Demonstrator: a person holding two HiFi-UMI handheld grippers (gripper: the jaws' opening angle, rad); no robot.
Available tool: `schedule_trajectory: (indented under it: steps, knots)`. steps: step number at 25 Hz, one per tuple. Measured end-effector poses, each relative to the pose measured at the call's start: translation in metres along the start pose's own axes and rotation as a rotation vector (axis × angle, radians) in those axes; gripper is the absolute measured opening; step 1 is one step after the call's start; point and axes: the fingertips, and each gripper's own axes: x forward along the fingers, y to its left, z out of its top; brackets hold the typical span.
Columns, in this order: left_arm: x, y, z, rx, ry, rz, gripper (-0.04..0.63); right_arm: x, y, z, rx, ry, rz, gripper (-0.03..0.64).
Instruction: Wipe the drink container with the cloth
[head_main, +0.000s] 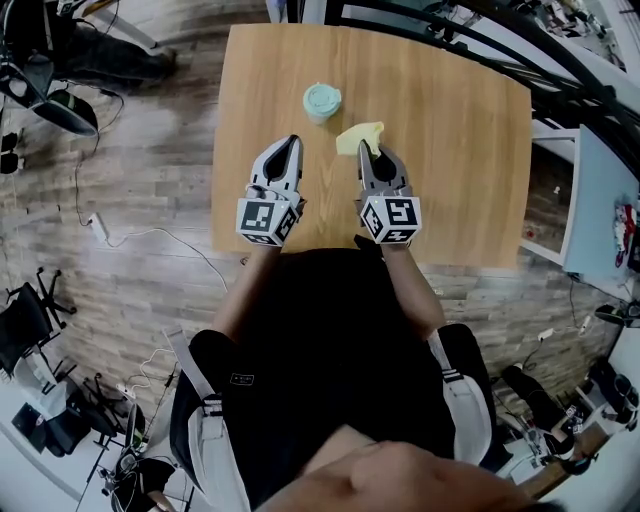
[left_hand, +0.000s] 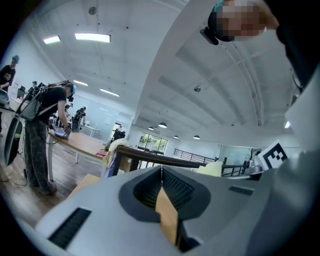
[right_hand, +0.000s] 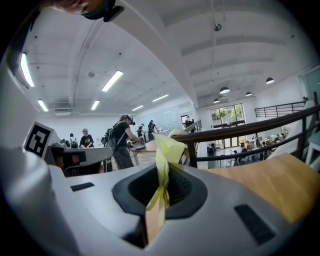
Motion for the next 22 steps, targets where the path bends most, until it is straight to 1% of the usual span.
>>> schedule_trajectory:
  steps: [2,6,14,22]
  knots:
    - [-0.004,-0.004,-0.005,0.006,0.018,0.018,0.023,-0.009,-0.001,-0.002,0.017,-0.001,-0.003,0.043]
    - [-0.014,-0.004,-0.014,-0.018,0.023,0.035,0.023,-0.021,0.001,-0.007,0.017,0.008,-0.003,0.043]
    - [-0.019,-0.012,-0.022,-0.025,0.019,0.029,0.023,-0.025,0.000,-0.013,-0.003,0.018,-0.009,0.043]
    - [-0.022,-0.016,-0.016,-0.022,0.005,0.018,0.023,-0.031,0.008,-0.010,-0.012,0.012,-0.005,0.042]
